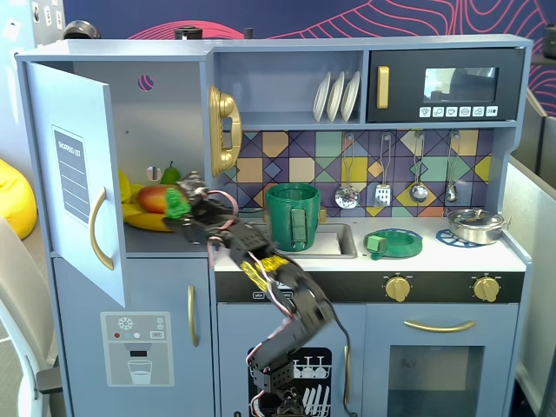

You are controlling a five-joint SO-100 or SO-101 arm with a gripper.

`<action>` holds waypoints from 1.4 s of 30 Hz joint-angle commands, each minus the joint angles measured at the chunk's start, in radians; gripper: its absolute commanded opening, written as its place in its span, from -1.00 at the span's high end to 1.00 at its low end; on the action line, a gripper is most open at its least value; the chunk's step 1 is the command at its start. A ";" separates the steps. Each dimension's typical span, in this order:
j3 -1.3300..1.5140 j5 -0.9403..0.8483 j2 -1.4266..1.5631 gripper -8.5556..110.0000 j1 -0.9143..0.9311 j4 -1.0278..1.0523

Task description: Pick up the green pineapple from the left cabinet and place it in the green recipient

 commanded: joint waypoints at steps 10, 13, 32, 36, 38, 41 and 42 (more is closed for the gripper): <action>-0.017 0.242 0.287 0.86 0.528 0.183; -0.048 0.276 0.183 0.86 0.607 0.089; -0.598 0.356 -0.555 0.81 0.739 -0.147; -0.617 0.494 -0.581 0.26 0.736 -0.164; -0.617 0.512 -0.586 0.13 0.736 -0.164; -0.611 0.529 -0.589 0.02 0.741 -0.164; -0.609 0.529 -0.589 -0.01 0.741 -0.164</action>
